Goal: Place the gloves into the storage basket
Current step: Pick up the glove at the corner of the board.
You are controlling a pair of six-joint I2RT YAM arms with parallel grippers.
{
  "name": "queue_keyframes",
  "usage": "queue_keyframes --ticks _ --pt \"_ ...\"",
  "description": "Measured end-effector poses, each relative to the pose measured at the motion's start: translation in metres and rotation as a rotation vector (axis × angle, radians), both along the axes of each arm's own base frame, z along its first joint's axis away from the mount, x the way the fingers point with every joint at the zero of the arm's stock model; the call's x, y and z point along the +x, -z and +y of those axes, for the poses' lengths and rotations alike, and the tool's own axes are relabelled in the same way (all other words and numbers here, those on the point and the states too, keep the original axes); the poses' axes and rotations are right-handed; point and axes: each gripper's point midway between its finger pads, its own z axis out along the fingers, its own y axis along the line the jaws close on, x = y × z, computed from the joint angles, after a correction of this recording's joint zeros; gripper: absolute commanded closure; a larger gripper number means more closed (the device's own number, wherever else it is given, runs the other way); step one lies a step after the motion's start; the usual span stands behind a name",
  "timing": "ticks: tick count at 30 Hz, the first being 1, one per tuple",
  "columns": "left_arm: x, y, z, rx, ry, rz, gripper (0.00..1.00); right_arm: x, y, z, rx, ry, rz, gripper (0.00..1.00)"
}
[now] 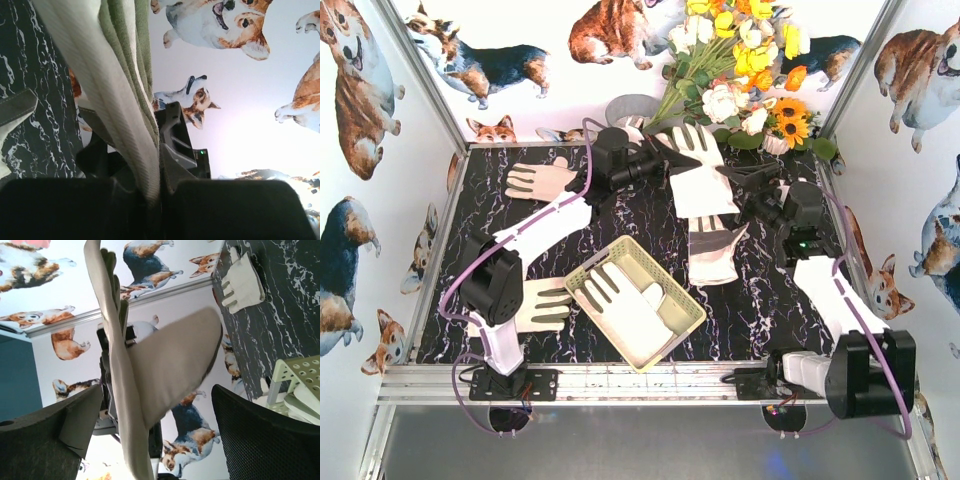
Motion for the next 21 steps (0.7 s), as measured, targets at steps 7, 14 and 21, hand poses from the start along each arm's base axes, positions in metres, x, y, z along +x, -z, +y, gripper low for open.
queue_keyframes --ticks 7,14,21 --pt "-0.011 -0.009 0.004 -0.033 0.004 0.029 1.00 0.016 -0.004 0.002 0.060 0.006 -0.017 0.18" --pt "-0.018 -0.025 0.009 -0.053 0.005 0.011 1.00 0.024 -0.022 0.003 0.107 0.009 -0.089 0.37" --pt "-0.018 -0.023 0.010 -0.048 0.002 0.018 1.00 0.027 -0.038 -0.002 0.117 0.043 -0.156 0.65"
